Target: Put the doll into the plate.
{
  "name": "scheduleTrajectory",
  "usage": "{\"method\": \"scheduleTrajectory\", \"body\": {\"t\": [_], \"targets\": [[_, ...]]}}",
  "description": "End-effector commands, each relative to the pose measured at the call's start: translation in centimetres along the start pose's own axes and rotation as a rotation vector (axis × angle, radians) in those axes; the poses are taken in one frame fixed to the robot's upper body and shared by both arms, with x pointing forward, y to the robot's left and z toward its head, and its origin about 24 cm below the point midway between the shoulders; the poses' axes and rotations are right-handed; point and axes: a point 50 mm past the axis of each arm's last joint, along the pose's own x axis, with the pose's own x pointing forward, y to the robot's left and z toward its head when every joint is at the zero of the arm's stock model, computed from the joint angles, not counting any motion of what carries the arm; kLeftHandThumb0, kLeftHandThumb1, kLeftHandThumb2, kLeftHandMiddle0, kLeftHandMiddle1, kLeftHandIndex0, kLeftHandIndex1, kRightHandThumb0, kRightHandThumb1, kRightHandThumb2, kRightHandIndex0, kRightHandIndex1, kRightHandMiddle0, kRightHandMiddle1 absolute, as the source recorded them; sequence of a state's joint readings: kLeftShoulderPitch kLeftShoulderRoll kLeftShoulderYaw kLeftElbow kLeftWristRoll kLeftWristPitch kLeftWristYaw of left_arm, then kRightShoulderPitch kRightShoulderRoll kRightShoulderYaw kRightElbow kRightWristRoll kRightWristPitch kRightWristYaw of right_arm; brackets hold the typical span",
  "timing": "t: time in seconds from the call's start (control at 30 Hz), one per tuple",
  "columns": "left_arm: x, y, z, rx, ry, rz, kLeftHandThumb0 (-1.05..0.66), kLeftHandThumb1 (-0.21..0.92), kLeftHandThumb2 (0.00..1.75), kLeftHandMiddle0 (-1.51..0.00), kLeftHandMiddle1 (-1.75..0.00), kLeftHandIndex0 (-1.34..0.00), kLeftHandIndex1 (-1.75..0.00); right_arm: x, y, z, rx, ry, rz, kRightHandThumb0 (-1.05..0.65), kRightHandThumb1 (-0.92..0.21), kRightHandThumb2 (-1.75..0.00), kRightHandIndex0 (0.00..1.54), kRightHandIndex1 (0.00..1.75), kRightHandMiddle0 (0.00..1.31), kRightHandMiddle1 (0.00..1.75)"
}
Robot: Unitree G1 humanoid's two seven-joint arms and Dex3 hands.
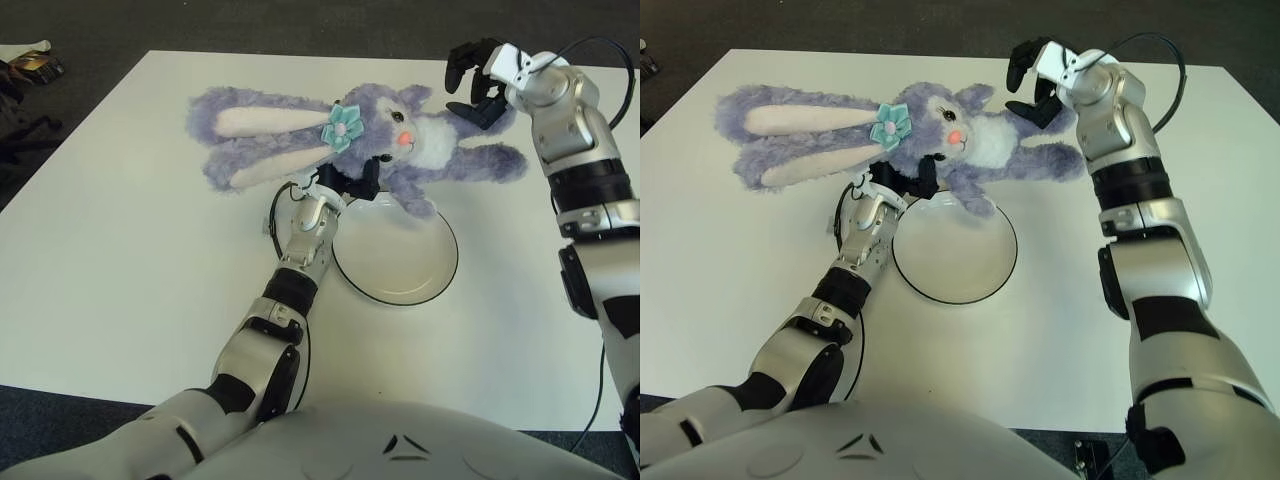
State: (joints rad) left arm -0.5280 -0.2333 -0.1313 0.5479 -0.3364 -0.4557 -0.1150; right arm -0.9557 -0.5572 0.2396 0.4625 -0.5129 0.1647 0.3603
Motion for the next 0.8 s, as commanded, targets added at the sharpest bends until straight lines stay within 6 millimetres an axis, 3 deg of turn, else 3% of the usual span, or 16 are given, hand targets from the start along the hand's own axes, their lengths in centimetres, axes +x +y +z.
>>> {"method": "scheduleTrajectory", "body": {"t": [0.0,0.33,0.5,0.67,0.77], "targets": [[0.3,-3.1,-0.1,-0.136,-0.014,0.019,0.0,0.04,1.62,-0.84,-1.69,-0.59,-1.75,-0.6,0.0,-0.4,-0.12,-0.01,-0.118,-0.01,-0.35,-1.26,0.65,1.64,0.35,1.74],[0.3,-2.5,0.7,-0.105,0.008,0.059,0.0,0.05,1.61,-0.83,-1.68,-0.58,-1.75,-1.3,0.0,-0.7,-0.269,-0.045,-0.336,-0.01,-0.4,-1.16,0.66,1.58,0.32,1.7],[0.3,-2.0,1.1,-0.101,0.023,0.072,0.0,0.06,1.6,-0.83,-1.68,-0.58,-1.75,-2.2,-0.1,-1.1,-0.272,-0.074,-0.444,0.0,-0.5,-1.05,0.59,1.6,0.27,1.68],[0.3,-1.6,1.8,-0.117,0.022,0.1,0.0,0.06,1.59,-0.83,-1.67,-0.57,-1.75,-2.9,-0.3,-2.0,-0.281,-0.064,-0.53,0.0,-0.57,-0.95,0.42,1.63,0.36,1.65],[0.2,-1.6,2.2,-0.126,0.018,0.117,0.0,0.06,1.59,-0.83,-1.67,-0.57,-1.75,-3.0,-0.5,-2.8,-0.288,-0.052,-0.543,0.0,-0.59,-0.91,0.49,1.61,0.27,1.64]]}}
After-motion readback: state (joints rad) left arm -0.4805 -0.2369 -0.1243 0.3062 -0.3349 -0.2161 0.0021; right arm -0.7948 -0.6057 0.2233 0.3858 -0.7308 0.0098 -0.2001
